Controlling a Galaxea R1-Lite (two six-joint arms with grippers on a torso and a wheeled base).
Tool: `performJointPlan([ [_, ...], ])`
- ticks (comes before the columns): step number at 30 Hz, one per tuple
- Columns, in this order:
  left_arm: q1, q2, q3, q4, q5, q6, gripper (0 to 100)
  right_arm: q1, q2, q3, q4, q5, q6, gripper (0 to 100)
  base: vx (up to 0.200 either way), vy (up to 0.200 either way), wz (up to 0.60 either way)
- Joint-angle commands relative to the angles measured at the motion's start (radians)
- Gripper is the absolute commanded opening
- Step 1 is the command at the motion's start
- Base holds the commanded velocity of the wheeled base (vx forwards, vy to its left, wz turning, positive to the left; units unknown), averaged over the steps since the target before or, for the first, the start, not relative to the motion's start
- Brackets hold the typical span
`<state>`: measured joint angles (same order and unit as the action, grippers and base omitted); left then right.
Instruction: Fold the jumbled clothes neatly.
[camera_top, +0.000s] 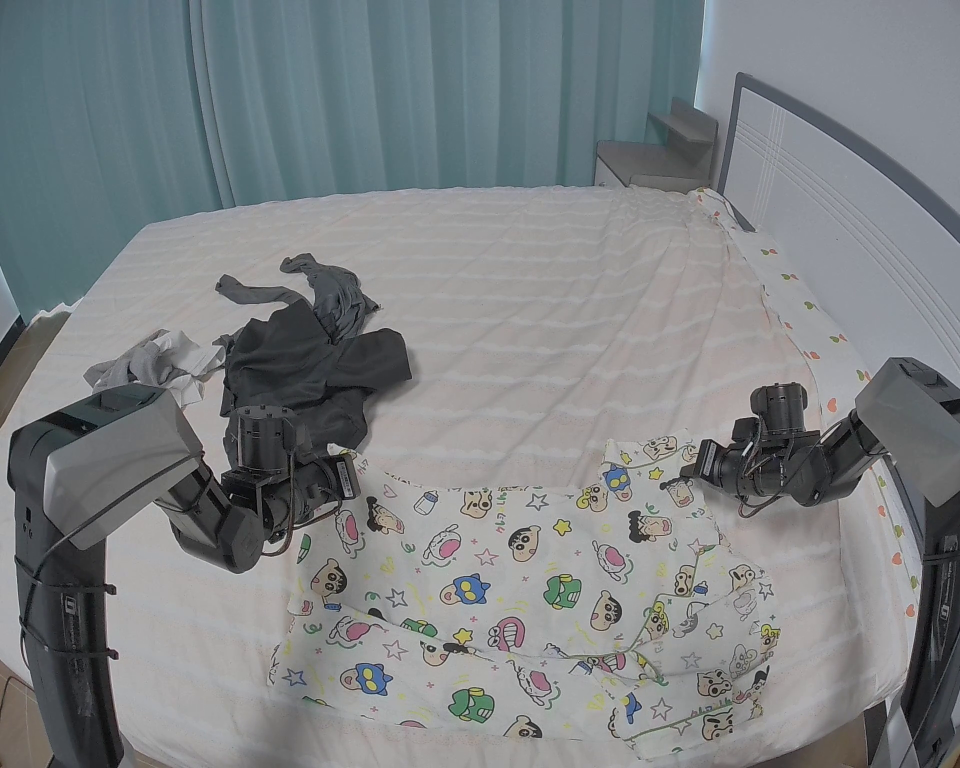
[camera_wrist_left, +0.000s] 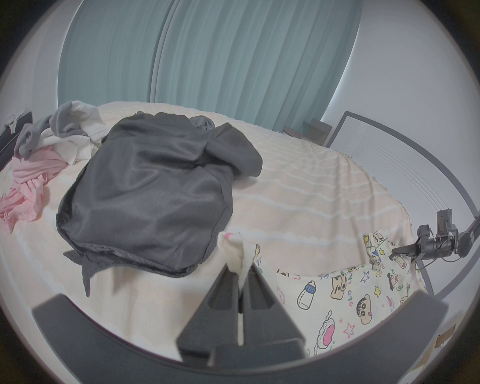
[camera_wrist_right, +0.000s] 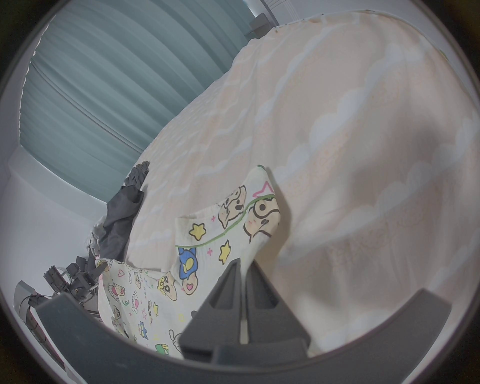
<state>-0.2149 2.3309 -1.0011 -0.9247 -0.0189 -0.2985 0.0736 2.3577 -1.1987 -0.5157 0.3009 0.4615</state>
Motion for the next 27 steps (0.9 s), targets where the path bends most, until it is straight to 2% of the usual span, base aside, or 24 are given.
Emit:
performJointPlan([
  [1, 0.0, -0.045, 0.01, 0.0, 0.001, -0.001, 0, -0.011, -0.032, 0.013, -0.001, 0.015, 0.002, 0, 0.0, 0.0, 0.0],
  [7, 0.0, -0.07, 0.021, 0.001, 0.002, -0.001, 0, -0.028, -0.087, 0.08, 0.0, 0.093, -0.006, 0, 0.0, 0.0, 0.0],
  [13, -0.003, -0.065, 0.029, 0.001, 0.01, 0.006, 0, -0.029, -0.058, 0.077, 0.005, 0.098, -0.012, 0, 0.0, 0.0, 0.0],
  [14, -0.003, -0.062, 0.029, 0.001, 0.01, 0.006, 0, -0.032, -0.051, 0.073, 0.003, 0.098, -0.015, 100, 0.0, 0.0, 0.0],
  [24, -0.008, -0.061, 0.029, 0.0, 0.02, 0.007, 0, -0.023, -0.034, 0.08, 0.0, 0.101, -0.021, 100, 0.0, 0.0, 0.0],
  [27, -0.009, -0.059, 0.029, 0.0, 0.02, 0.007, 0, -0.003, -0.026, 0.084, 0.0, 0.101, -0.06, 100, 0.0, 0.0, 0.0],
])
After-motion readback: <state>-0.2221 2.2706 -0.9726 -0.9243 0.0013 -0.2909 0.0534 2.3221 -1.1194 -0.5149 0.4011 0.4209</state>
